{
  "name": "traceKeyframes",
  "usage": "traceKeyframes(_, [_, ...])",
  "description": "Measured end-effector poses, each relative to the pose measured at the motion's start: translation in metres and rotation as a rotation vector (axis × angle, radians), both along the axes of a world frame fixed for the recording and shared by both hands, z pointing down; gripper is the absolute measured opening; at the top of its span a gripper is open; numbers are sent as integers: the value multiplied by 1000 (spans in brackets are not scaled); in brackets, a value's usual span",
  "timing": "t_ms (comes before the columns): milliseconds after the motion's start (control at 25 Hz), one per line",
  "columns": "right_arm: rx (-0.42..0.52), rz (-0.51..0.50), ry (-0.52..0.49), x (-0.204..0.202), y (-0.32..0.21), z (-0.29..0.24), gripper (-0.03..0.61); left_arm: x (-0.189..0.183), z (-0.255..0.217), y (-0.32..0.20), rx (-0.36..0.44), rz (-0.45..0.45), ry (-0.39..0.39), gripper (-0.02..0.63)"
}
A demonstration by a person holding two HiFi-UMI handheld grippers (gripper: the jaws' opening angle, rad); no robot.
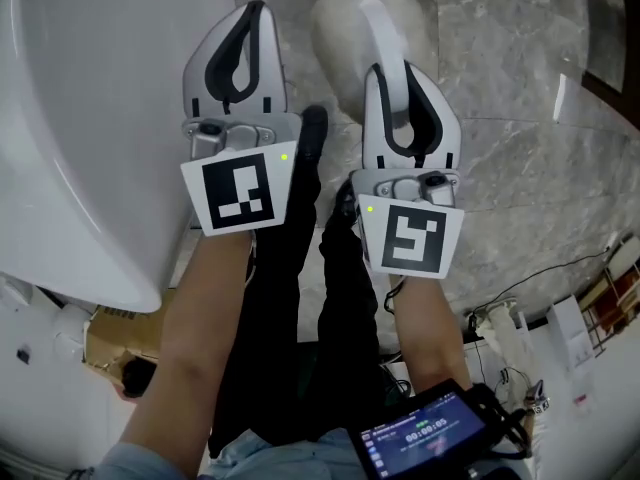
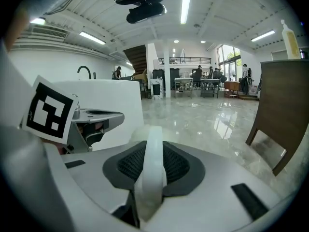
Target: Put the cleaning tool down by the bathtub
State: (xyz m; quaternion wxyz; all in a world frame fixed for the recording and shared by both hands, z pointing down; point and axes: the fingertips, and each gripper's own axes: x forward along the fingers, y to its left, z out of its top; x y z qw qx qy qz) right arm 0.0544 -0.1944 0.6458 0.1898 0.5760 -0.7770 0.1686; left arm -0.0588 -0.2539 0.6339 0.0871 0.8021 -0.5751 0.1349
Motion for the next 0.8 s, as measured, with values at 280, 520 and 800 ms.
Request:
traceKeyframes(280, [-1,-15,6,-12,-12,58,106,-8,51,-5,-28,-4,-24,14])
traceKeyframes(520, [-18,-20,0,-22,-9,93,106,-16,86,-4,-28,-25,-18,14])
traceKeyframes(800, [-32,-28,2,-31,-4,141,106,-22,124,-1,-40,-49,-21,14])
